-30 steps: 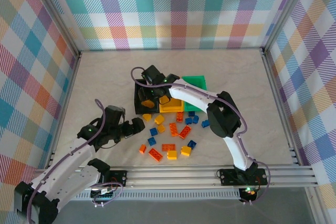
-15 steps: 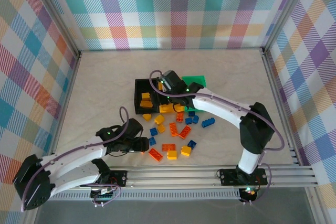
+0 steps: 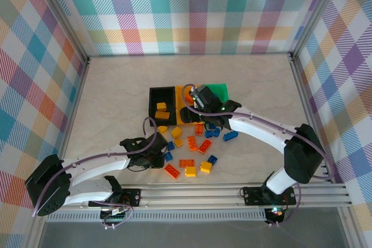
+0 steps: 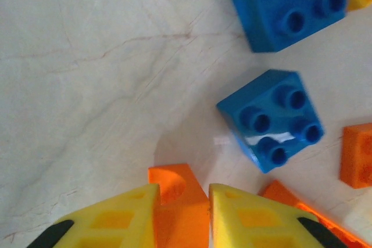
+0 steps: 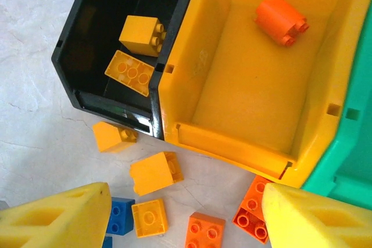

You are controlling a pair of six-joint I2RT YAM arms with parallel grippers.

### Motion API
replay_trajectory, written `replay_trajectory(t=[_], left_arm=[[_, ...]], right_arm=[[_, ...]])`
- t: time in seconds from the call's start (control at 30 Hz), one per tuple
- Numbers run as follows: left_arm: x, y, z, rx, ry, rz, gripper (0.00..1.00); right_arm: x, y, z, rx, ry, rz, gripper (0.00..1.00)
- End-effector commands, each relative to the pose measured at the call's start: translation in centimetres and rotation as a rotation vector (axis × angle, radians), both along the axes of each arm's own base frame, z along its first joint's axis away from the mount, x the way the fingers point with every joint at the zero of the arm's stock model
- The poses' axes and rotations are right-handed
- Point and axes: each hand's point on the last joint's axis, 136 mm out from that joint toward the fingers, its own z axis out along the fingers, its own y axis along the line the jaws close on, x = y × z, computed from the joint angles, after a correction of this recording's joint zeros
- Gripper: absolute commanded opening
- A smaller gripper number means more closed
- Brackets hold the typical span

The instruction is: Sort the legos into containers by color

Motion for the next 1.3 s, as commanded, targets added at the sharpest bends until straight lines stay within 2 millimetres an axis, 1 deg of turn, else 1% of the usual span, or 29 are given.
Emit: replay_trajectory(t=[0.0, 0.07, 0.13, 0.2, 0.23, 0.3, 0.37, 0.43, 0.5, 0.6, 0.67, 0.7, 0.73, 0.8, 0.87, 0.9, 0.97, 1.03, 1.1, 1.13, 1.17, 1.27], left_arm=[[1.3, -0.7, 3.1, -0.017, -0.08, -0.002, 0.26], [2.4, -1.5, 5.0, -0.042, -0.117, -0.004, 0.24], [3.7, -2.5, 6.7, -0.062, -0.133, -0.004, 0.16], [5.3, -3.8, 8.1, -0.066, -0.148, -0.025, 0.1], [6.3, -4.2, 8.9, -0.059, -0.164, -0.024, 0.08], [9.1, -5.4, 10.7, -0.069, -0.201, -0.024, 0.03], [12.2, -6.7, 12.3, -0.093, -0.248, -0.01, 0.03], [15.2, -8.0, 13.3, -0.104, -0.278, 0.003, 0.03], [18.1, -9.0, 13.4, -0.101, -0.285, 0.019, 0.03], [21.6, -10.2, 13.2, -0.106, -0.288, 0.047, 0.02], [23.2, -11.3, 13.3, -0.113, -0.292, 0.041, 0.03], [23.8, -11.8, 13.3, -0.112, -0.291, 0.038, 0.05], [24.3, -12.2, 13.3, -0.111, -0.29, 0.036, 0.1], [25.1, -13.0, 13.1, -0.113, -0.286, 0.03, 0.23], [25.4, -13.4, 13.4, -0.124, -0.29, 0.029, 0.37], [25.5, -13.6, 13.9, -0.138, -0.296, 0.03, 0.45], [25.5, -13.6, 15.3, -0.167, -0.318, 0.036, 0.64], [25.1, -13.5, 16.8, -0.192, -0.343, 0.038, 0.75], [24.3, -13.2, 18.1, -0.23, -0.357, 0.033, 0.9], [23.7, -13.1, 18.4, -0.242, -0.357, 0.032, 0.98], [23.1, -12.8, 18.6, -0.257, -0.358, 0.029, 1.0], [20.9, -12.1, 18.3, -0.284, -0.349, 0.025, 1.0]], right_arm=[[0.1, -1.2, 1.0, 0.026, -0.025, -0.047, 0.7], [-0.1, -2.3, 0.9, 0.026, -0.027, -0.073, 0.7], [-0.4, -3.6, 0.6, 0.028, -0.018, -0.102, 0.7], [-0.9, -5.0, 0.6, 0.038, -0.011, -0.132, 0.7], [-1.2, -5.7, 0.5, 0.04, -0.01, -0.144, 0.7], [-1.6, -7.1, 0.6, 0.046, -0.019, -0.17, 0.7], [-2.1, -8.4, 0.5, 0.047, -0.017, -0.194, 0.71], [-2.6, -9.3, 0.2, 0.044, -0.004, -0.208, 0.71], [-3.1, -10.0, 0.0, 0.037, 0.004, -0.219, 0.71], [-3.9, -10.9, -0.5, 0.029, 0.024, -0.233, 0.71], [-4.3, -11.5, -0.9, 0.02, 0.04, -0.241, 0.72], [-4.6, -11.8, -1.1, 0.016, 0.053, -0.243, 0.72], [-4.8, -12.1, -1.3, 0.011, 0.063, -0.25, 0.73], [-5.4, -12.9, -2.1, -0.002, 0.092, -0.271, 0.75], [-5.8, -13.7, -2.9, -0.012, 0.118, -0.292, 0.76], [-5.9, -14.0, -3.3, -0.013, 0.127, -0.297, 0.76], [-6.1, -14.6, -3.8, -0.019, 0.141, -0.316, 0.77], [-6.1, -15.2, -4.3, -0.017, 0.164, -0.342, 0.77], [-6.0, -16.3, -5.3, -0.017, 0.213, -0.394, 0.77], [-5.9, -16.8, -5.9, -0.02, 0.238, -0.416, 0.77], [-5.7, -17.4, -6.7, -0.022, 0.264, -0.443, 0.77], [-4.8, -17.9, -8.6, -0.047, 0.299, -0.463, 0.77]])
